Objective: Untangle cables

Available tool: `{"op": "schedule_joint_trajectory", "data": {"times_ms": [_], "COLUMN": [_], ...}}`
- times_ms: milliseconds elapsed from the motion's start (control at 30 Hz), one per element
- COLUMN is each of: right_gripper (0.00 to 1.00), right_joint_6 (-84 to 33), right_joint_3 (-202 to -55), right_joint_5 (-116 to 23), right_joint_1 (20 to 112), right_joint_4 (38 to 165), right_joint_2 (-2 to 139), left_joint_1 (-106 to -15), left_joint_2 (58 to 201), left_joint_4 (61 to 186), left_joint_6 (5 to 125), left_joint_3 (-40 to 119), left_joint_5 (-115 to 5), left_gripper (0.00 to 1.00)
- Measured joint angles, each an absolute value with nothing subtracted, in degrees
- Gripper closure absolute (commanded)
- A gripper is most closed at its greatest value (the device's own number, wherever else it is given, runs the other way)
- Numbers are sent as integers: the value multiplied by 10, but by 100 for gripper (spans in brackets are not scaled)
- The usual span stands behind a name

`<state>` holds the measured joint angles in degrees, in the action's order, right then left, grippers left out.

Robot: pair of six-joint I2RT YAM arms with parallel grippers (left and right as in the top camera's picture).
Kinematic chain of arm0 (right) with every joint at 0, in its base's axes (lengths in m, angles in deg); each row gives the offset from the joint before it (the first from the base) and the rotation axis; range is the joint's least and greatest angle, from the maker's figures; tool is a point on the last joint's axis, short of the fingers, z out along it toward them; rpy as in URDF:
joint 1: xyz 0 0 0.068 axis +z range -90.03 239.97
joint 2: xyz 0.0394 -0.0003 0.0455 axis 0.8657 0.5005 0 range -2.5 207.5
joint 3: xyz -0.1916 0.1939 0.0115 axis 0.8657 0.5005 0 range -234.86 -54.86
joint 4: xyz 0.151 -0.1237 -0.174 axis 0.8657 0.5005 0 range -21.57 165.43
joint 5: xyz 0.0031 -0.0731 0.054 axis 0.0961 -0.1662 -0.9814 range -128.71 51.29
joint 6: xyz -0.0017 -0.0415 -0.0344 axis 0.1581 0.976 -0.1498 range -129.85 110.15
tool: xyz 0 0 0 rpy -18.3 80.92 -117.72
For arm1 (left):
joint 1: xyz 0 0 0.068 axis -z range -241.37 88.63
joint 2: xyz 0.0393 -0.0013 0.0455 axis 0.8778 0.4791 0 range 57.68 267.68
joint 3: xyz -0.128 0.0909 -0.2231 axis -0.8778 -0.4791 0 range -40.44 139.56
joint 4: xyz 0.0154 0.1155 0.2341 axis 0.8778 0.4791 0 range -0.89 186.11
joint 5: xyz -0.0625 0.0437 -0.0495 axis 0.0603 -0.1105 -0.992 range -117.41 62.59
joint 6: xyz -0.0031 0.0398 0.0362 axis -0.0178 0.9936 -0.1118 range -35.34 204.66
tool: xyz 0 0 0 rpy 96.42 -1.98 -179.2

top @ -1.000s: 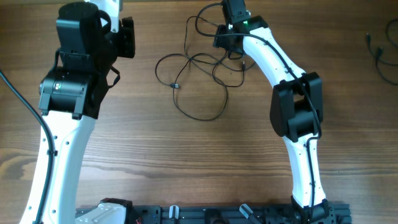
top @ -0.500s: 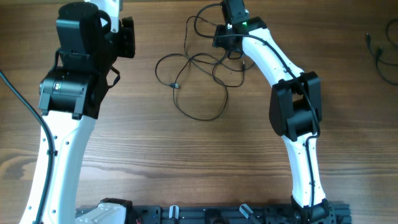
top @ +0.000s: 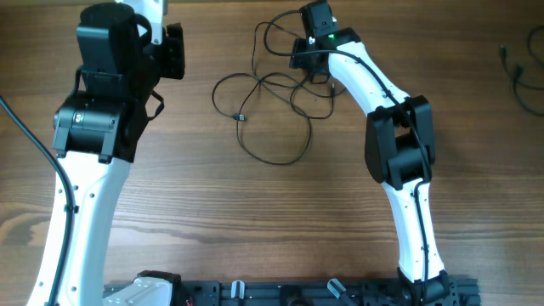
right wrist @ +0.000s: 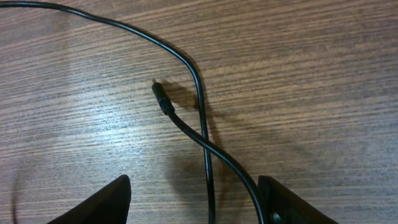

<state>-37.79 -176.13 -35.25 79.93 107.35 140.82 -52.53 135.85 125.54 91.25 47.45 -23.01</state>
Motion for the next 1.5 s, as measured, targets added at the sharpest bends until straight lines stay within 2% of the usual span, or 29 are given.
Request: {"op": "schedule_joint_trajectory", "data": {"times_ms": [167,367,867,1500], "right_gripper": [41,41,36,35], "right_joint_6": [-372,-367,-365,-365], "right_joint_3": [-1761,-1761,-1761,-1761], "right_joint_5": [-353,-353,-353,-353], "right_joint_1": [799,799,800,800], "right_joint_4": [1073,1071,1065,1056], "right_joint_2": [1408,1409,1409,1410], "left_joint_1": [-525,-525,-525,-525], "left_joint_2": [1358,1358,1358,1358], "left_joint_4": [1255,1255,1255,1255], "left_joint_6": [912,912,912,912], "left_joint_3": [475,475,475,475], "left_joint_5": [-230,-230,-230,-230], "left_gripper": [50,50,50,50]}}
